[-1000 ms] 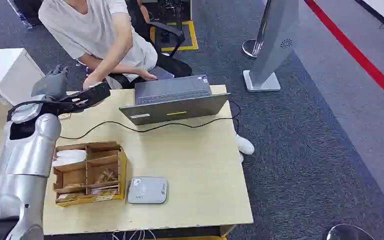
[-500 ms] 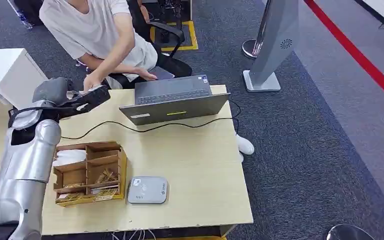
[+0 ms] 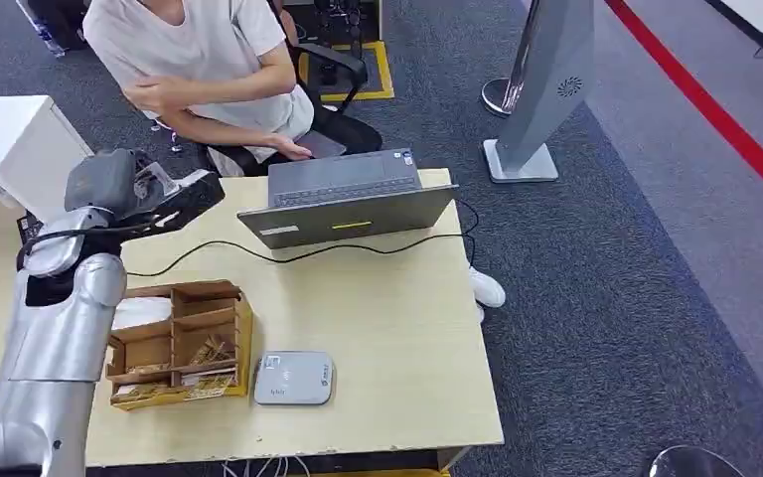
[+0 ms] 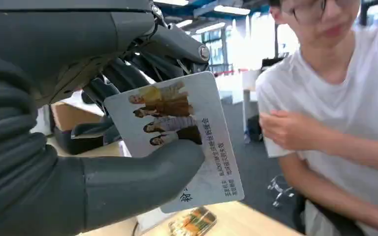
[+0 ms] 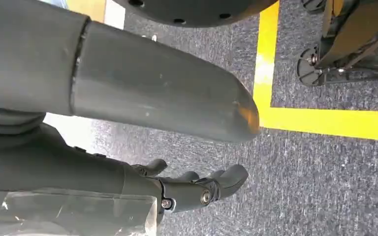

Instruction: Pass the card to the sensor for recognition and then transmit it.

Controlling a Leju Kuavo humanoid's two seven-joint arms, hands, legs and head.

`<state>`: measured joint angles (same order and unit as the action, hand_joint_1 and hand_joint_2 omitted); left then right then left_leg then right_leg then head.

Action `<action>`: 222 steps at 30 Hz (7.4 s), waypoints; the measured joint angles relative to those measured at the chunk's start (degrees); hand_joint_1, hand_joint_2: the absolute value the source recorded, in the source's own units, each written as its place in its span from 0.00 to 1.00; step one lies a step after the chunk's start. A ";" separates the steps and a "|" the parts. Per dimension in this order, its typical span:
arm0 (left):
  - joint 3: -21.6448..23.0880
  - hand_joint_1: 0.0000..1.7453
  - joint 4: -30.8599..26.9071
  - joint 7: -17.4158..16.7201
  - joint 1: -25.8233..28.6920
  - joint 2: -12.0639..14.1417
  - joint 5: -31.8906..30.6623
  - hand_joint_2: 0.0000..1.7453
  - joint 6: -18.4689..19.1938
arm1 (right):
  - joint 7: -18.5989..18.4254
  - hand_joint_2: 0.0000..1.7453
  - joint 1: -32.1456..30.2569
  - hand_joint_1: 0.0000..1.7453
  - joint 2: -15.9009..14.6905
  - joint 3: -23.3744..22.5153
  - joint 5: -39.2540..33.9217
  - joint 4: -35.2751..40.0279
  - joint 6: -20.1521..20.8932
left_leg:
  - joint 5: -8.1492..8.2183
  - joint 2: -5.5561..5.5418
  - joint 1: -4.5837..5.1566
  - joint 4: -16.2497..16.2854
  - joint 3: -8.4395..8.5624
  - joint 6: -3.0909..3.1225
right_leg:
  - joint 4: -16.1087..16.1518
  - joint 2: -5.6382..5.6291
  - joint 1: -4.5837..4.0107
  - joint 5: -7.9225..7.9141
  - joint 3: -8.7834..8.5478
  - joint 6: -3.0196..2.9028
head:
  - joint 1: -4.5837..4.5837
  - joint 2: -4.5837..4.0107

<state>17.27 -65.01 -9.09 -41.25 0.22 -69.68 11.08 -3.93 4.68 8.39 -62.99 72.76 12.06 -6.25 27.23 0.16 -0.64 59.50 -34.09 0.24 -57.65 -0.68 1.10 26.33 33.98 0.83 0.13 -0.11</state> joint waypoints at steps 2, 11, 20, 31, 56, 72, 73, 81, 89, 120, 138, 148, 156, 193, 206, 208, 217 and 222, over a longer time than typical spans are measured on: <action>2.12 1.00 -6.36 1.29 3.59 0.04 -0.37 1.00 -3.08 | 0.13 0.00 -0.09 0.00 0.00 -0.33 -0.83 0.00 -0.26 | 0.02 0.00 0.00 0.00 -0.02 0.02 | 0.01 -0.01 0.00 0.03 0.00 0.03 | 0.07 0.00; 14.98 1.00 -30.47 6.14 18.05 0.20 -4.04 1.00 -12.08 | 0.83 0.00 -0.54 0.00 0.05 -1.81 -2.36 -0.09 -1.31 | 0.17 -0.09 0.01 0.00 -0.07 0.10 | 0.06 0.12 0.01 0.19 -0.01 0.18 | 0.09 0.00; 25.85 1.00 -36.69 9.27 24.20 2.03 -3.98 1.00 -11.00 | 0.98 0.00 -0.54 0.00 0.31 -2.91 -2.84 -0.13 -1.31 | 0.20 -0.09 0.00 -0.02 -0.06 0.09 | 0.06 0.13 0.01 0.20 0.00 0.18 | 0.09 0.00; 32.67 1.00 -24.10 5.18 23.20 4.30 -3.54 1.00 -2.08 | 0.18 0.00 -0.38 0.00 0.37 -3.50 -3.41 -0.17 -1.29 | 0.19 -0.08 0.01 -0.01 -0.05 0.09 | 0.06 0.12 0.01 0.19 0.00 0.17 | 0.07 0.00; 36.19 1.00 -18.24 3.43 19.92 6.95 -3.43 1.00 4.48 | -0.37 0.00 -0.35 0.00 0.37 -4.48 -3.58 -0.17 -1.92 | 0.19 -0.09 0.00 -0.01 -0.06 0.09 | 0.06 0.12 0.01 0.20 0.00 0.17 | 0.09 0.00; 39.06 1.00 -20.97 5.59 18.73 14.51 -1.35 1.00 4.68 | -0.39 0.00 -0.37 0.00 0.44 -5.55 -4.55 -0.17 -1.97 | 0.18 -0.09 -0.01 -0.03 -0.05 0.08 | 0.05 0.12 0.00 0.20 0.00 0.17 | 0.07 0.00; 39.10 1.00 -21.11 5.59 18.65 14.67 -1.11 1.00 4.75 | -0.35 0.00 -0.36 0.00 0.44 -5.55 -4.57 -0.17 -1.99 | 0.18 -0.09 0.00 -0.03 -0.06 0.08 | 0.05 0.12 0.01 0.20 -0.01 0.17 | 0.07 0.00; 39.49 1.00 -21.48 5.72 18.09 15.43 -0.44 1.00 5.16 | -0.22 0.00 -0.36 0.00 0.44 -5.60 -4.61 -0.17 -2.03 | 0.19 -0.09 0.00 -0.02 -0.05 0.08 | 0.05 0.13 0.01 0.20 -0.01 0.17 | 0.07 0.00; 40.48 1.00 -21.48 6.38 17.24 15.43 0.77 1.00 5.95 | -0.20 0.00 -0.30 0.00 0.44 -5.64 -4.59 -0.17 -2.05 | 0.18 -0.09 0.00 -0.02 -0.05 0.08 | 0.05 0.12 0.00 0.20 0.00 0.17 | 0.07 0.00; 45.09 1.00 -21.94 9.79 12.02 17.66 8.66 1.00 10.93 | -0.22 0.00 -0.07 0.00 0.44 -5.64 -4.50 -0.17 -2.01 | 0.18 -0.09 0.00 -0.02 -0.05 0.07 | 0.04 0.12 0.01 0.20 -0.01 0.16 | 0.09 0.00; 46.14 1.00 -22.88 6.97 10.05 20.22 15.43 1.00 13.99 | -0.57 0.00 -0.09 0.00 0.07 -5.64 -3.56 -0.15 -1.11 | 0.18 -0.09 0.00 -0.02 -0.04 0.07 | 0.04 0.12 0.01 0.19 -0.01 0.16 | 0.07 0.00; 46.16 1.00 -22.88 6.97 10.05 20.59 15.45 1.00 13.99 | -0.57 0.00 -0.09 0.00 0.00 -5.64 -3.56 -0.15 -1.11 | 0.18 -0.09 0.00 -0.02 -0.04 0.07 | 0.04 0.12 0.01 0.19 -0.01 0.16 | 0.09 0.00; 46.25 1.00 -22.88 6.86 10.05 20.72 17.00 1.00 13.99 | -0.55 0.00 -0.09 0.00 -0.07 -5.64 -3.37 -0.15 -1.11 | 0.18 -0.09 0.00 -0.02 -0.04 0.07 | 0.04 0.12 0.01 0.19 -0.01 0.16 | 0.07 0.00; 48.78 1.00 -11.22 6.23 16.68 13.94 16.06 1.00 5.64 | -0.70 0.00 0.13 0.00 -0.31 -4.37 -0.68 -0.15 -1.05 | 0.20 -0.17 0.02 -0.06 0.20 0.09 | 0.05 0.29 0.04 0.24 -0.36 0.20 | -0.02 -0.02; 48.63 1.00 -9.59 3.75 20.23 13.42 10.18 1.00 -0.53 | -1.03 0.00 0.04 0.00 -0.31 -4.09 -0.74 -0.15 -1.05 | 0.13 -0.27 0.02 -0.05 0.20 0.14 | 0.05 0.34 0.03 0.24 -0.33 0.20 | 0.02 -0.02; 47.23 1.00 -12.85 2.73 20.28 13.31 7.67 1.00 -4.66 | -0.37 0.00 -0.08 0.00 -0.31 -4.09 -1.09 -0.15 -1.16 | 0.11 -0.30 0.02 -0.03 0.17 0.16 | 0.05 0.36 0.03 0.24 -0.31 0.21 | 0.04 0.00; 35.37 1.00 -32.64 3.51 21.28 5.86 -3.36 1.00 -14.86 | 1.77 0.00 -0.20 0.00 -0.31 -4.07 -0.39 -0.15 -1.57 | 0.16 -0.35 0.08 -0.01 0.12 0.23 | 0.07 0.38 0.08 0.24 -0.31 0.23 | 0.04 0.00; 32.22 1.00 -36.53 5.72 22.06 3.27 -5.18 1.00 -19.38 | 2.05 0.00 -0.23 0.00 -0.31 -3.59 0.68 -0.15 -1.59 | 0.16 -0.34 0.06 -0.02 0.11 0.23 | 0.07 0.39 0.07 0.24 -0.27 0.23 | 0.02 0.00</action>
<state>49.49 -101.55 -3.37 -19.19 3.48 -74.86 -8.30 -1.88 4.45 8.09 -66.58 73.44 11.91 -7.85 27.39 -0.18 -0.58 59.48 -33.98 0.47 -57.58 -0.28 1.17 26.58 33.71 1.06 0.15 -0.11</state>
